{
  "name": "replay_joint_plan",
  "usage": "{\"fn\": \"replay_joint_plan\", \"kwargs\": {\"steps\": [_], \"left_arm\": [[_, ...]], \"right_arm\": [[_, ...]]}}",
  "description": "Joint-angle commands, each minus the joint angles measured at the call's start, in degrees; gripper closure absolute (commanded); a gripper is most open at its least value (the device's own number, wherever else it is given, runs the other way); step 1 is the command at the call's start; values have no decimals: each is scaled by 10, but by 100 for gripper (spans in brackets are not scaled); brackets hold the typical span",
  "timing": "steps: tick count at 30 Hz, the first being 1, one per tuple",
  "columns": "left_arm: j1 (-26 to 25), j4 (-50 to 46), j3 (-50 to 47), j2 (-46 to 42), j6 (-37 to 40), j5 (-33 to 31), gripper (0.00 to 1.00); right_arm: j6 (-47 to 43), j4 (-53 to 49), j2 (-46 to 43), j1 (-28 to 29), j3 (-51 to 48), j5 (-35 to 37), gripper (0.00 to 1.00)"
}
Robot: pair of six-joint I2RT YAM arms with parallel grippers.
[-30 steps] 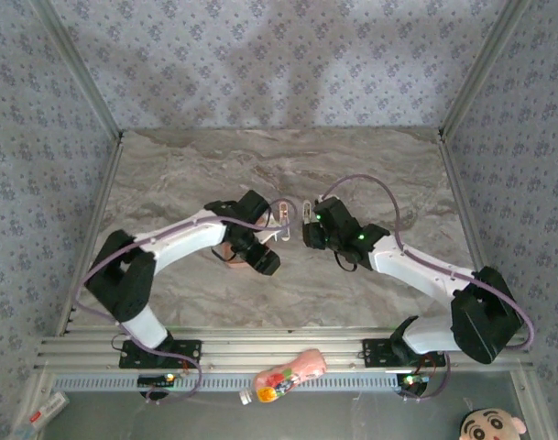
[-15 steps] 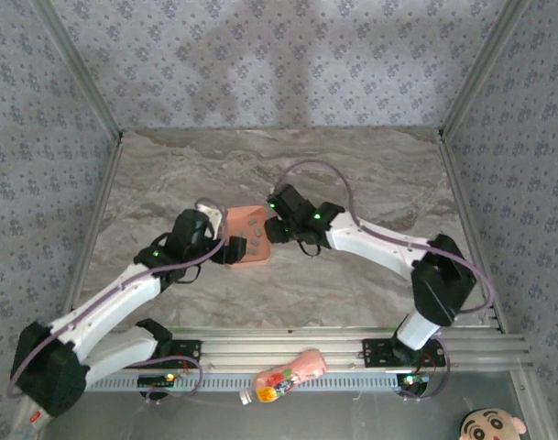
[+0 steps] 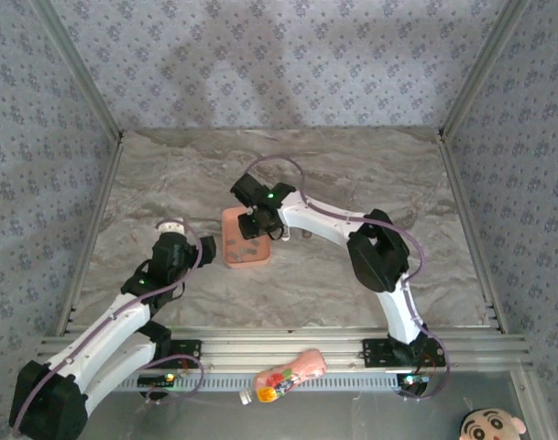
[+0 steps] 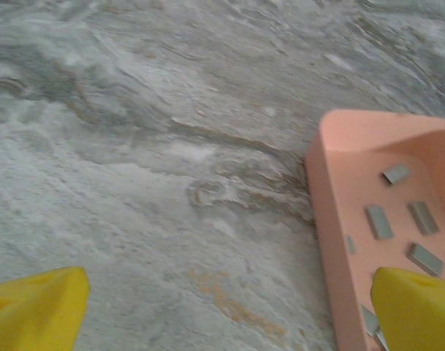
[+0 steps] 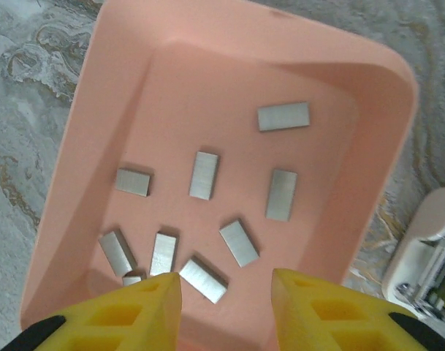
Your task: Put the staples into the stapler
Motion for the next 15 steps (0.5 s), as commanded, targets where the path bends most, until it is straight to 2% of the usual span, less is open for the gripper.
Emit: {"fn": "replay_joint_plan", "kwargs": {"steps": [1,9,15], "left_arm": [[21,17,-12,-9,-8,-39,1],[51,21,-34,-11,-18,-39,1],[61,41,-47,-7,-19,-25,1]], "right_arm": [[-4,-62,45,4,63,-15,63],[-4,-121,148,3,186,-22,65],[-2,-138,188,-2,231,-20,66]]}}
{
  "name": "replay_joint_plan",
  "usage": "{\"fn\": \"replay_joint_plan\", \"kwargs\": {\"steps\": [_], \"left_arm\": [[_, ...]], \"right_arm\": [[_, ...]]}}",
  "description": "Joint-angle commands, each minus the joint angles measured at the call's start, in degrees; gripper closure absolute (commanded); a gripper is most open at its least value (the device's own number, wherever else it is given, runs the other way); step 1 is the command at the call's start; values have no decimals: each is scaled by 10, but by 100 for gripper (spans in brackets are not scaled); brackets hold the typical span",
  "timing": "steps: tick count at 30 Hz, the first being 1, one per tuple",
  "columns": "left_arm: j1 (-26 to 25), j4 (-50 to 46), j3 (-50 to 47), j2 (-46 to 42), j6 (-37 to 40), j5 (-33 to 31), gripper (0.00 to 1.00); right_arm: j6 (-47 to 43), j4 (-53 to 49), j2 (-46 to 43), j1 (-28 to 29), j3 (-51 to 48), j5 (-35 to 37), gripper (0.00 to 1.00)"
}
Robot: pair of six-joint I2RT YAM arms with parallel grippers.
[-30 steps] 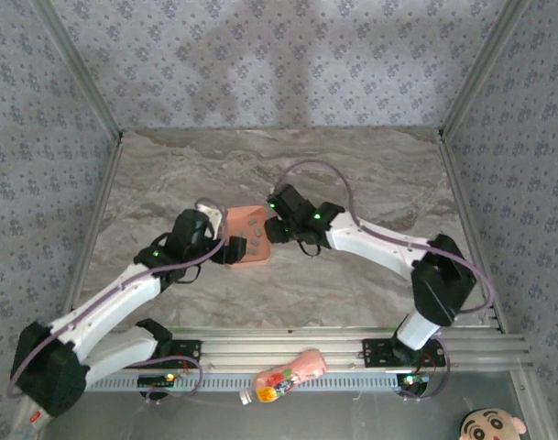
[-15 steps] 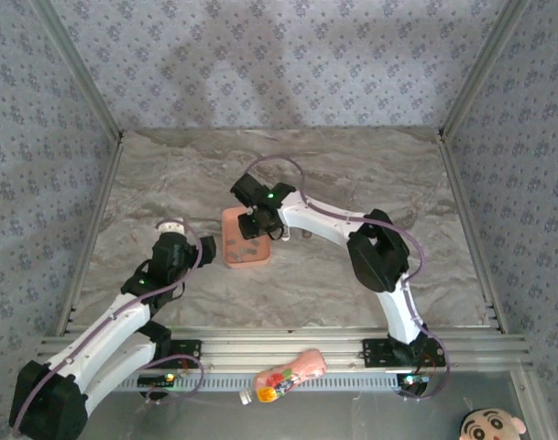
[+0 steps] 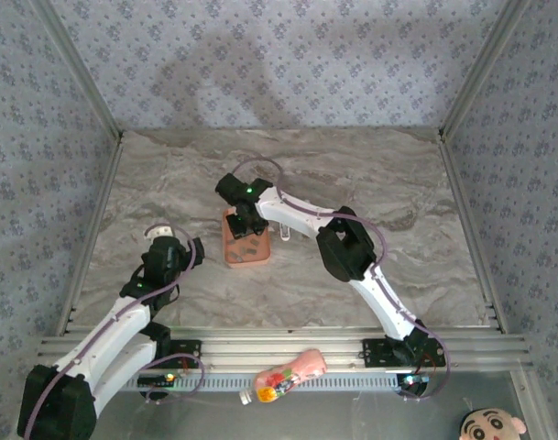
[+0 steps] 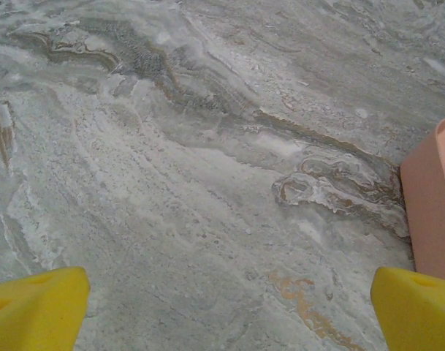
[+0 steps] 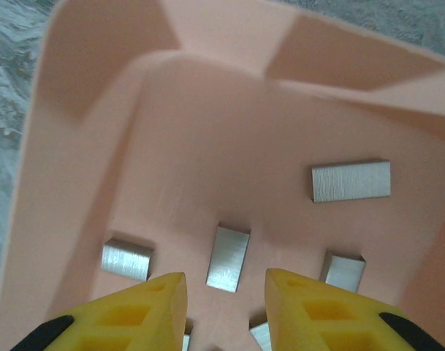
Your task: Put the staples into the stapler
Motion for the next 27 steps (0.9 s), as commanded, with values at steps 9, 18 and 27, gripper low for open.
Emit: {"fn": "replay_joint_plan", "kwargs": {"steps": [9,18,27], "left_arm": [[19,45,-8,11,-8,22,1],[31,52,-7,23,-7,40,1],[36,66,-3,40,-3,53,1]], "right_arm": [[5,-34,45,-5,58,-5,67],[7,-35,67,-3,72,19,71],[17,-83,101,7,107,64,72]]}}
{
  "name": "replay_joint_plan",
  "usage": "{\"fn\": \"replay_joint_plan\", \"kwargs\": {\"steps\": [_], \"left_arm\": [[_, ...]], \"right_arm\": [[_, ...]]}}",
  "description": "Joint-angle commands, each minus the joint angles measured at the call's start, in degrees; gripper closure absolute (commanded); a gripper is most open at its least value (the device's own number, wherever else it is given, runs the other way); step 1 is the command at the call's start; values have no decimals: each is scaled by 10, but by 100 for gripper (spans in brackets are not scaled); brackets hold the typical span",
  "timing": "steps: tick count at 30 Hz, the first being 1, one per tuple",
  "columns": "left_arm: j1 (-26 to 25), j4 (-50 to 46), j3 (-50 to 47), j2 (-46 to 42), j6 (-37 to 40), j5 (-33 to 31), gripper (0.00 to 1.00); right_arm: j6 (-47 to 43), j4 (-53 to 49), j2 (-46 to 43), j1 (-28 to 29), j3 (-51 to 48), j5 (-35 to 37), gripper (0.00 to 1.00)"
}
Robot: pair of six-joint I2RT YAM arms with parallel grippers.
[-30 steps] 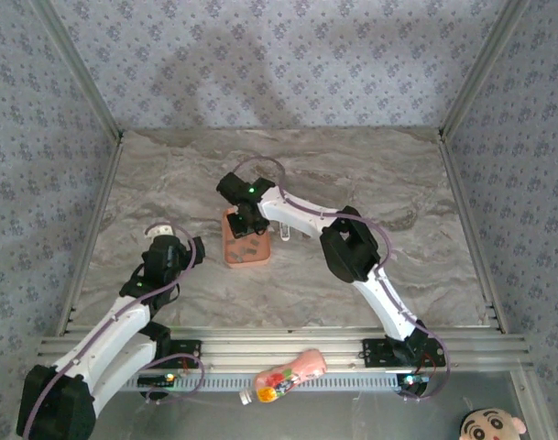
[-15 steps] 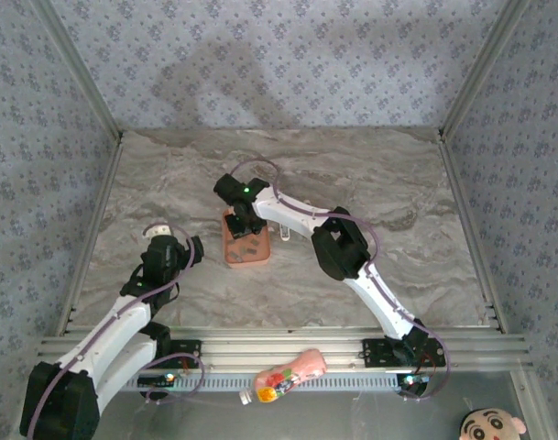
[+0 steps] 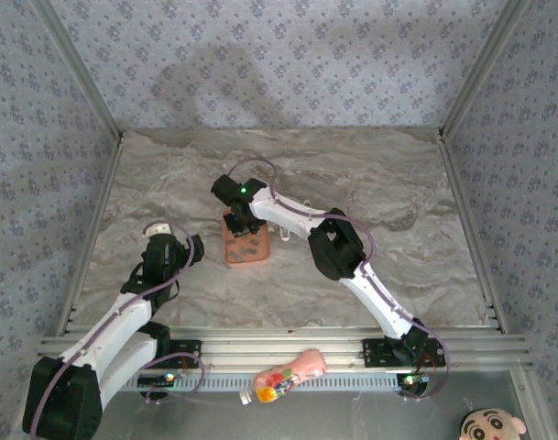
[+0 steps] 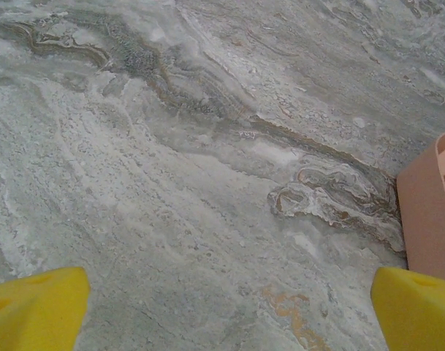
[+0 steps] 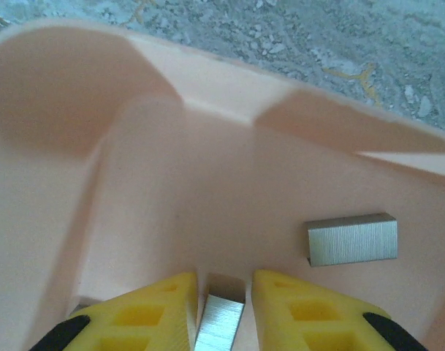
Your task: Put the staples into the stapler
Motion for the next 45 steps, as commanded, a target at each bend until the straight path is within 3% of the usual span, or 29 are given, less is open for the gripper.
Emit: {"fn": "replay_joint_plan", "kwargs": {"steps": [1,8,15,22,35,45], "left_arm": [[5,18,1,7,1,12,2],[5,28,6,24,7,23,2],[6,21,8,21,14,41,1],[6,0,9,-6,16,45,2],[-5,64,-21,-18,-15,91,2],[-42,85,-12,-1,-15,80,2]], "right_arm": [[15,-43,33,5,15,27,72],[24,-45,40,11,16,25,80],[33,-5,12,21,-6,31,83],[33,140,-102,25,-153,66,84],[36,343,-342,41,-458,163,85],[75,388,-408,22,-574,202,85]]}}
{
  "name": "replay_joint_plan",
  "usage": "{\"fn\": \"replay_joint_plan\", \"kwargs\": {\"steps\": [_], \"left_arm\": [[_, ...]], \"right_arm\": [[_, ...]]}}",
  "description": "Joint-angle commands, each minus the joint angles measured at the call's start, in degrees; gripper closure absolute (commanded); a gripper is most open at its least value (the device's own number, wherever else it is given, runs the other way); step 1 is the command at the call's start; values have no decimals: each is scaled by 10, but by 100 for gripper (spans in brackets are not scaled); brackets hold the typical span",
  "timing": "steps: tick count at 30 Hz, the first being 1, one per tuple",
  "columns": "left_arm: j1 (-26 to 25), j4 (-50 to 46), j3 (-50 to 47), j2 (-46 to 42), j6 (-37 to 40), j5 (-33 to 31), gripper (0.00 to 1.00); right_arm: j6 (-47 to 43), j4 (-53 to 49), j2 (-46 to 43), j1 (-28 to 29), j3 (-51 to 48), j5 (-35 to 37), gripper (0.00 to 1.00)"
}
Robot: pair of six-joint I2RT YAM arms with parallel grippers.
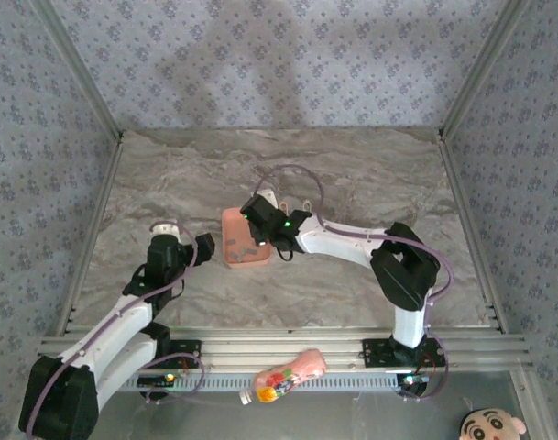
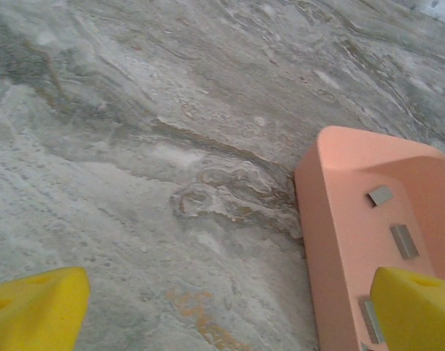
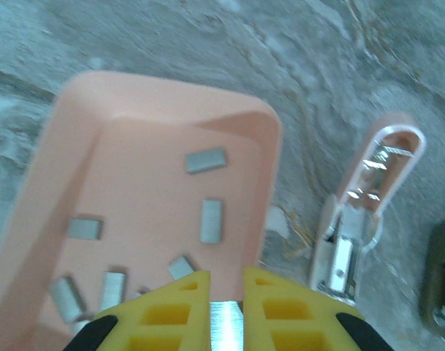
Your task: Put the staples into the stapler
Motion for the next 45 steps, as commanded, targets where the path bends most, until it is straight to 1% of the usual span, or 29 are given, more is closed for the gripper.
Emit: {"fn": "replay_joint_plan", "kwargs": {"steps": [1,6,10,19,26,35,45], "left_arm": [[-13,20,1,5,-4,-5,2],[-20,25,1,12,-1,-13,2],[-21,28,4,22,2,-14,2],[-22,38,5,43,-1,-18,2],[-23,48,9,65,0,-20,2],[-23,49,19,82,7,-16,2],[-23,49,19,85,6,-12,2]], "right_arm": [[31,21,-21,-13,-34,34,85],[36,41,-20,-27,-56,46,85],[33,51,-5,-37,-57,57,85],[23,62,28,-64,-40,54,85],[22,64,49,-70,-29,44,85],[26,73,54,-68,-25,33,85],[36,62,58,-68,-28,27,85]]}}
